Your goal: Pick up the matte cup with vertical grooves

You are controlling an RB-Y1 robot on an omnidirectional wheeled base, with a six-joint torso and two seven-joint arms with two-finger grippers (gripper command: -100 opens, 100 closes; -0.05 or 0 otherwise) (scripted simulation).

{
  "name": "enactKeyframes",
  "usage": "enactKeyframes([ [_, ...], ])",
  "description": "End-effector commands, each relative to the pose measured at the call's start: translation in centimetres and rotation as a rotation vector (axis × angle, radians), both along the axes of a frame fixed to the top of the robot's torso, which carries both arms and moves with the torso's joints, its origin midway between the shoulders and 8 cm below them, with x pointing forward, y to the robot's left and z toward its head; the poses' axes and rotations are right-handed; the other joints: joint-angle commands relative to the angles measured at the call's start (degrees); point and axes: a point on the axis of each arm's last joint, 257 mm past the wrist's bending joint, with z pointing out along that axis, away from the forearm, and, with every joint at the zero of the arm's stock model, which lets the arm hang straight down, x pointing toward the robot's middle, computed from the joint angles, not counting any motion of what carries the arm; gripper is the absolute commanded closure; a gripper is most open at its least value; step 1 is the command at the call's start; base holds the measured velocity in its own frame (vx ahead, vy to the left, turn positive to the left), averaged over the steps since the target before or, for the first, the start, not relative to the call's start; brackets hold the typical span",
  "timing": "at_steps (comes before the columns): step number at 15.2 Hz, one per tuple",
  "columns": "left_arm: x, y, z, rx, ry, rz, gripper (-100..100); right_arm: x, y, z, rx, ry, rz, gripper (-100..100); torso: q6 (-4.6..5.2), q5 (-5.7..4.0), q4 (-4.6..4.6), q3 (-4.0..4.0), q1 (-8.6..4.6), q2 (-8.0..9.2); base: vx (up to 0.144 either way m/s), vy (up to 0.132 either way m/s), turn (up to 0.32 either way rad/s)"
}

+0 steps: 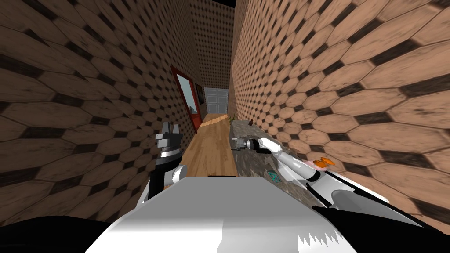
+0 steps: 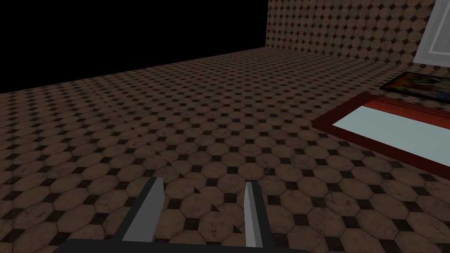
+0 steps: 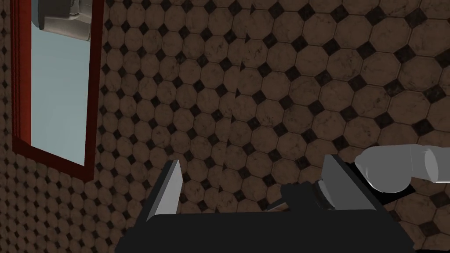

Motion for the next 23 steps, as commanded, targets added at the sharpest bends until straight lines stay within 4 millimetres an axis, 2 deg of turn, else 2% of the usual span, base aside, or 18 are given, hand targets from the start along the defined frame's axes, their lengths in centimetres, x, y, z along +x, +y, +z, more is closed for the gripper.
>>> enactKeyframes([
  [1, 0.0, 0.0, 0.0, 0.000, 0.000, 0.000, 0, 0.5, -1.8, -1.7, -0.112, -0.015, 0.016, -100, 0.00, 0.00, 0.00, 0.00, 0.00, 0.00, -0.002, 0.012, 0.011],
  [3, 0.0, 0.0, 0.0, 0.000, 0.000, 0.000, 0, 0.9, -2.8, -1.9, -0.148, -0.031, 0.011, -100, 0.01, 0.00, 0.00, 0.00, 0.01, 0.00, -0.002, 0.009, 0.006],
  [6, 0.0, 0.0, 0.0, 0.000, 0.000, 0.000, 0, 1.9, -6.9, -4.2, -0.321, -0.043, 0.016, -100, 0.01, 0.00, 0.00, 0.01, 0.00, 0.01, 0.000, 0.012, 0.009],
  [8, 0.0, 0.0, 0.0, 0.000, 0.000, 0.000, 0, 2.3, -7.4, -4.2, -0.349, -0.062, 0.015, -100, 0.01, 0.01, 0.00, 0.01, 0.02, 0.01, 0.000, 0.012, 0.005],
  [9, 0.0, 0.0, 0.0, 0.000, 0.000, 0.000, 0, 3.0, -10.0, -4.9, -0.440, -0.071, 0.012, -100, 0.00, 0.00, 0.00, 0.00, 0.02, 0.00, 0.000, 0.014, 0.012],
  [10, 0.0, 0.0, 0.0, 0.000, 0.000, 0.000, 0, 3.0, -10.0, -5.0, -0.445, -0.074, 0.013, -100, 0.00, 0.01, 0.00, 0.00, 0.03, 0.00, 0.002, 0.014, 0.013],
  [11, 0.0, 0.0, 0.0, 0.000, 0.000, 0.000, 0, 3.6, -12.4, -5.6, -0.528, -0.079, 0.010, -100, 0.00, 0.01, 0.00, 0.00, 0.03, 0.00, 0.002, 0.020, 0.019],
  [12, 0.0, 0.0, 0.0, 0.000, 0.000, 0.000, 0, 3.6, -12.8, -5.6, -0.538, -0.082, 0.008, -100, 0.00, 0.01, 0.00, 0.00, 0.04, -0.01, 0.002, 0.021, 0.016],
  [13, 0.0, 0.0, 0.0, 0.000, 0.000, 0.000, 0, 4.1, -15.0, -6.1, -0.611, -0.083, 0.006, -100, 0.01, 0.01, 0.00, 0.00, 0.04, 0.00, 0.003, 0.022, 0.013],
  [14, 0.0, 0.0, 0.0, 0.000, 0.000, 0.000, 0, 4.1, -15.6, -6.1, -0.626, -0.087, 0.001, -100, 0.01, 0.01, 0.00, 0.00, 0.04, 0.00, 0.003, 0.022, 0.013],
  [15, 0.0, 0.0, 0.0, 0.000, 0.000, 0.000, 0, 4.5, -18.0, -6.5, -0.700, -0.086, -0.003, -100, 0.01, 0.01, 0.00, 0.00, 0.05, 0.00, 0.005, 0.026, 0.023],
  [16, 0.0, 0.0, 0.0, 0.000, 0.000, 0.000, 0, 4.5, -18.5, -6.4, -0.711, -0.088, -0.007, -100, 0.01, 0.01, 0.00, 0.00, 0.06, 0.00, 0.006, 0.025, 0.016],
  [17, 0.0, 0.0, 0.0, 0.000, 0.000, 0.000, 0, 4.8, -21.1, -6.6, -0.787, -0.084, -0.015, -100, 0.01, 0.01, 0.00, 0.00, 0.06, 0.00, 0.005, 0.031, 0.025],
  [18, 0.0, 0.0, 0.0, 0.000, 0.000, 0.000, 0, 4.8, -21.3, -6.6, -0.791, -0.085, -0.016, -100, 0.02, 0.02, 0.01, 0.00, 0.08, 0.00, 0.004, 0.030, 0.016],
  [19, 0.0, 0.0, 0.0, 0.000, 0.000, 0.000, 0, 4.9, -23.9, -6.7, -0.862, -0.078, -0.025, -100, 0.01, 0.02, 0.00, 0.00, 0.09, 0.00, 0.006, 0.028, 0.024],
  [20, 0.0, 0.0, 0.0, 0.000, 0.000, 0.000, 0, 4.9, -24.0, -6.7, -0.865, -0.079, -0.024, -100, 0.01, 0.02, 0.00, 0.00, 0.09, 0.00, 0.009, 0.026, 0.019],
  [22, 0.0, 0.0, 0.0, 0.000, 0.000, 0.000, 0, 4.7, -28.8, -6.7, -0.989, -0.058, -0.042, -100, 0.01, 0.02, 0.00, 0.00, 0.09, -0.01, 0.009, 0.037, 0.038],
  [23, 0.0, 0.0, 0.0, 0.000, 0.000, 0.000, 0, 4.6, -29.0, -6.8, -0.996, -0.056, -0.039, -100, -0.01, 0.02, -0.01, -0.02, 0.13, -0.03, 0.009, 0.047, 0.030],
])
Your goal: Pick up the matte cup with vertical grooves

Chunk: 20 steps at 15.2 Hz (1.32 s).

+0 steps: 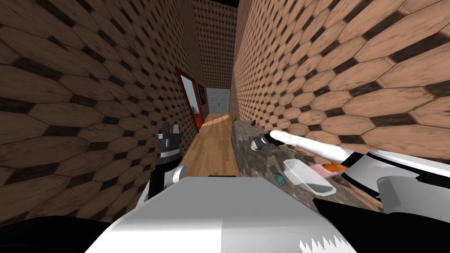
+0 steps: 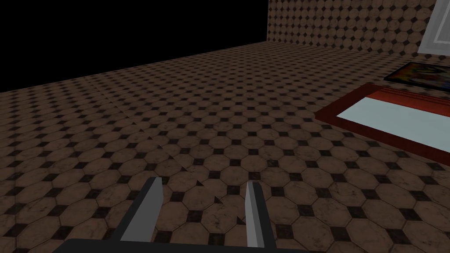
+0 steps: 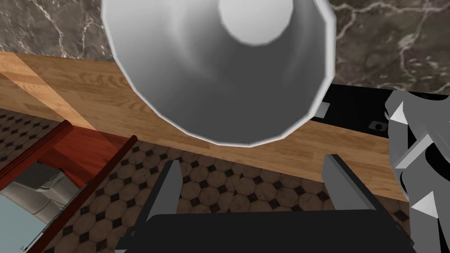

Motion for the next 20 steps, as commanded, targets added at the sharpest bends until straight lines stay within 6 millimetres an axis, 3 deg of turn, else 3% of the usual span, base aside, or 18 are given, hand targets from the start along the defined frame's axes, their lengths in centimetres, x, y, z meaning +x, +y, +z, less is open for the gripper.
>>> enactKeyframes([
  [1, 0.0, 0.0, 0.0, 0.000, 0.000, 0.000, 0, -0.7, -3.8, -0.1, -0.089, 0.019, -0.019, -100, 0.00, 0.00, 0.00, 0.00, 0.00, 0.00, 0.009, 0.049, 0.023],
  [2, 0.0, 0.0, 0.0, 0.000, 0.000, 0.000, 0, -1.2, -5.8, -0.3, -0.138, 0.035, -0.030, -100, -0.01, 0.00, 0.00, 0.00, 0.02, 0.00, 0.023, 0.063, 0.046],
  [3, 0.0, 0.0, 0.0, 0.000, 0.000, 0.000, 0, -1.2, -5.8, -0.3, -0.138, 0.035, -0.030, -100, -0.01, 0.01, -0.01, -0.02, 0.05, -0.03, 0.020, 0.056, 0.035],
  [6, 0.0, 0.0, 0.0, 0.000, 0.000, 0.000, 0, -3.1, -10.0, -1.1, -0.245, 0.089, -0.053, -100, 0.00, 0.00, -0.01, -0.01, 0.05, -0.02, 0.017, 0.054, 0.041],
  [8, 0.0, 0.0, 0.0, 0.000, 0.000, 0.000, 0, -4.0, -11.4, -1.6, -0.280, 0.115, -0.059, -100, -0.01, 0.01, -0.02, -0.03, 0.10, -0.04, 0.018, 0.071, 0.039],
  [10, 0.0, 0.0, 0.0, 0.000, 0.000, 0.000, 0, -3.6, -10.7, -0.7, -0.249, 0.058, -0.021, -100, -0.01, 0.01, -0.01, -0.01, 0.06, -0.01, 0.058, 0.045, -0.118],
  [13, 0.0, 0.0, 0.0, 0.000, 0.000, 0.000, 0, -5.2, -11.3, -2.2, -0.250, 0.097, -0.027, -100, 0.00, -0.01, -0.11, -0.26, 0.00, -0.45, 0.133, 0.037, -0.126],
  [14, 0.0, 0.0, 0.0, 0.000, 0.000, 0.000, 0, -4.4, -11.1, -0.7, -0.245, 0.035, 0.010, -100, -0.03, -0.03, -0.11, -0.24, -0.06, -0.40, 0.123, 0.040, -0.177],
  [17, 0.0, 0.0, 0.0, 0.000, 0.000, 0.000, 0, -6.8, -11.7, -2.8, -0.243, 0.091, 0.003, -100, 0.01, -0.03, -0.13, -0.30, -0.08, -0.51, 0.129, 0.025, -0.126],
  [18, 0.0, 0.0, 0.0, 0.000, 0.000, 0.000, 0, -6.0, -11.3, -1.3, -0.239, 0.030, 0.038, -100, -0.01, -0.05, -0.12, -0.26, -0.13, -0.43, 0.145, 0.028, -0.195],
  [20, 0.0, 0.0, 0.0, 0.000, 0.000, 0.000, 0, -7.9, -11.9, -2.8, -0.240, 0.073, 0.036, -100, 0.05, -0.03, -0.13, -0.34, -0.08, -0.59, 0.161, 0.036, -0.180],
])
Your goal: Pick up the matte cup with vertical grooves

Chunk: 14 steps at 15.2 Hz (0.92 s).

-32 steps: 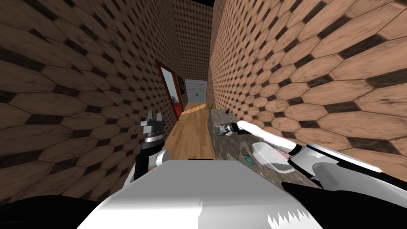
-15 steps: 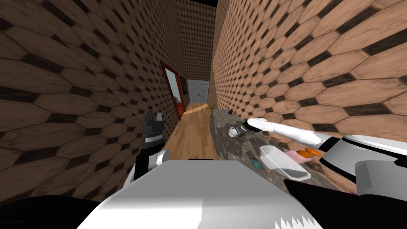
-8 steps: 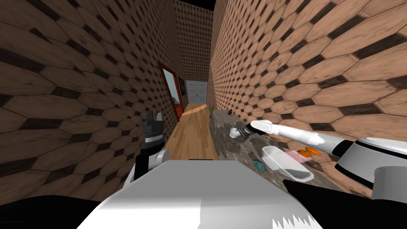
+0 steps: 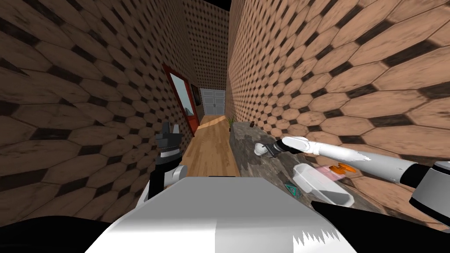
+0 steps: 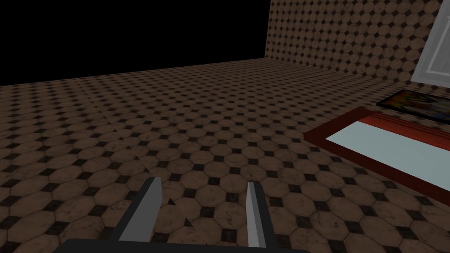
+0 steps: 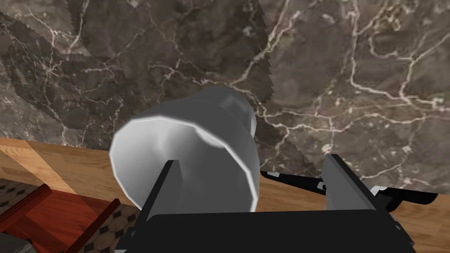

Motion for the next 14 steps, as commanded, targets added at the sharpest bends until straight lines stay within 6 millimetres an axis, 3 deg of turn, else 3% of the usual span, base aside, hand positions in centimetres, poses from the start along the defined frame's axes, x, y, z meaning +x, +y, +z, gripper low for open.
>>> enactKeyframes([
  [1, 0.0, 0.0, 0.0, 0.000, 0.000, 0.000, 0, -1.2, -0.4, -1.0, 0.000, 0.023, 0.000, -100, 0.00, 0.00, 0.00, 0.00, 0.00, 0.00, 0.080, 0.028, 0.001],
  [2, 0.0, 0.0, 0.0, 0.000, 0.000, 0.000, 0, -0.3, 0.1, 0.6, 0.002, -0.035, 0.045, -100, -0.03, -0.01, 0.01, 0.05, -0.02, 0.11, 0.109, 0.035, -0.213],
  [5, 0.0, 0.0, 0.0, 0.000, 0.000, 0.000, 0, -2.7, -0.6, -1.3, 0.001, 0.020, 0.033, -100, -0.01, 0.01, 0.01, 0.03, 0.05, 0.05, 0.124, 0.047, -0.120],
  [6, 0.0, 0.0, 0.0, 0.000, 0.000, 0.000, 0, -1.6, -0.1, 0.4, -0.002, -0.040, 0.085, -100, -0.03, 0.00, 0.02, 0.07, 0.01, 0.13, 0.121, 0.039, -0.158],
  [9, 0.0, 0.0, 0.0, 0.000, 0.000, 0.000, 0, -4.2, -0.8, -1.5, -0.001, 0.018, 0.068, -100, 0.00, 0.02, 0.01, 0.01, 0.07, 0.03, 0.127, 0.050, -0.128],
  [10, 0.0, 0.0, 0.0, 0.000, 0.000, 0.000, 0, -4.2, -0.8, -1.5, -0.001, 0.018, 0.068, -100, -0.03, 0.00, 0.02, 0.07, 0.02, 0.13, 0.028, 0.018, 0.017],
  [11, 0.0, 0.0, 0.0, 0.000, 0.000, 0.000, 0, -3.4, -0.4, -0.1, -0.005, -0.032, 0.115, -100, -0.03, -0.01, 0.05, 0.15, -0.05, 0.28, 0.085, 0.027, -0.172],
  [14, 0.0, 0.0, 0.0, 0.000, 0.000, 0.000, 0, -5.6, -0.9, -1.7, -0.004, 0.016, 0.105, -100, 0.00, 0.00, 0.04, 0.09, 0.03, 0.15, 0.109, 0.049, -0.142],
])
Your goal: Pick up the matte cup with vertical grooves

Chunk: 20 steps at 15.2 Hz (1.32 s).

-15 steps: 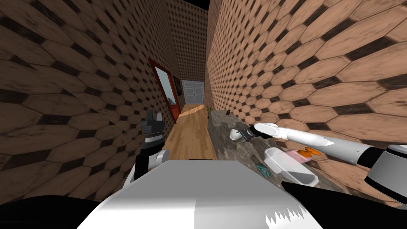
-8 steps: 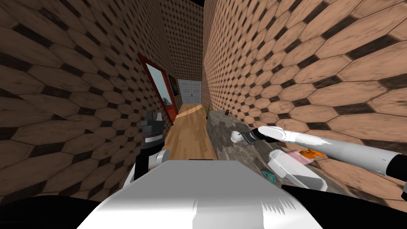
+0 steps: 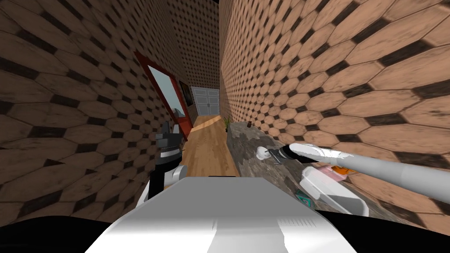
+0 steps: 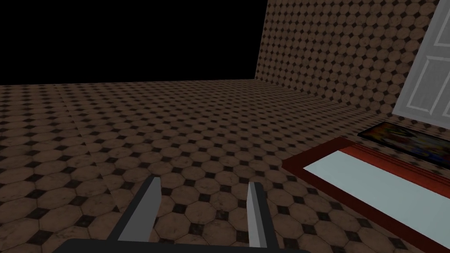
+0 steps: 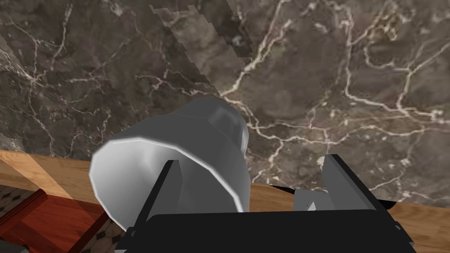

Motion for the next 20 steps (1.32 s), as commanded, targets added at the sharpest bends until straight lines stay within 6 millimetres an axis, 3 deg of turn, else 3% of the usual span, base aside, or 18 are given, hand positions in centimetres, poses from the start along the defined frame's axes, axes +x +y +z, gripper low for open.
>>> enactKeyframes([
  [1, 0.0, 0.0, 0.0, 0.000, 0.000, 0.000, 0, 0.5, 0.4, 1.3, -0.003, -0.041, 0.046, -100, 0.00, 0.00, 0.00, 0.00, 0.00, 0.00, 0.153, 0.048, -0.187],
  [4, 0.0, 0.0, 0.0, 0.000, 0.000, 0.000, 0, -1.8, -0.2, -0.3, -0.005, 0.009, 0.039, -100, 0.01, 0.04, -0.04, -0.12, 0.14, -0.20, 0.129, 0.073, -0.121],
  [5, 0.0, 0.0, 0.0, 0.000, 0.000, 0.000, 0, -0.5, 0.6, 1.4, -0.012, -0.048, 0.097, -100, -0.01, 0.02, -0.02, -0.05, 0.07, -0.07, 0.097, 0.058, -0.200],
  [8, 0.0, 0.0, 0.0, 0.000, 0.000, 0.000, 0, -3.1, -0.1, -0.3, -0.011, 0.011, 0.081, -100, 0.01, 0.03, -0.02, -0.07, 0.09, -0.13, 0.114, 0.062, -0.124],
  [9, 0.0, 0.0, 0.0, 0.000, 0.000, 0.000, 0, -3.1, -0.1, -0.3, -0.011, 0.011, 0.081, -100, -0.02, 0.01, -0.02, -0.04, 0.00, -0.06, 0.031, 0.011, 0.035],
  [10, 0.0, 0.0, 0.0, 0.000, 0.000, 0.000, 0, -1.9, 0.7, 1.2, -0.018, -0.040, 0.139, -100, -0.01, -0.01, 0.01, 0.03, -0.10, 0.06, 0.088, 0.045, -0.250],
  [13, 0.0, 0.0, 0.0, 0.000, 0.000, 0.000, 0, -4.4, 0.2, -0.4, -0.017, 0.014, 0.126, -100, 0.01, 0.02, -0.01, -0.04, 0.05, -0.09, 0.108, 0.062, -0.115],
  [14, 0.0, 0.0, 0.0, 0.000, 0.000, 0.000, 0, -2.9, 1.1, 1.2, -0.024, -0.040, 0.183, -100, -0.01, 0.00, -0.01, -0.02, -0.02, -0.02, 0.113, 0.046, -0.217],
  [17, 0.0, 0.0, 0.0, 0.000, 0.000, 0.000, 0, -5.6, 0.5, -0.4, -0.021, 0.019, 0.173, -100, 0.00, 0.02, -0.04, -0.10, 0.08, -0.17, 0.117, 0.070, -0.109],
  [18, 0.0, 0.0, 0.0, 0.000, 0.000, 0.000, 0, -4.7, 0.7, 0.1, -0.022, 0.000, 0.174, -100, -0.01, 0.01, -0.02, -0.05, 0.01, -0.07, 0.031, 0.026, 0.006],
  [19, 0.0, 0.0, 0.0, 0.000, 0.000, 0.000, 0, -4.8, 0.6, 0.0, -0.022, 0.003, 0.175, 100, -0.01, 0.00, 0.01, 0.02, -0.08, 0.04, 0.014, 0.011, -0.001],
  [20, 0.0, 0.0, 0.0, 0.000, 0.000, 0.000, 0, -4.8, 0.6, 0.0, -0.023, 0.002, 0.176, 100, -0.01, -0.02, 0.03, 0.08, -0.15, 0.14, 0.006, 0.005, -0.012],
])
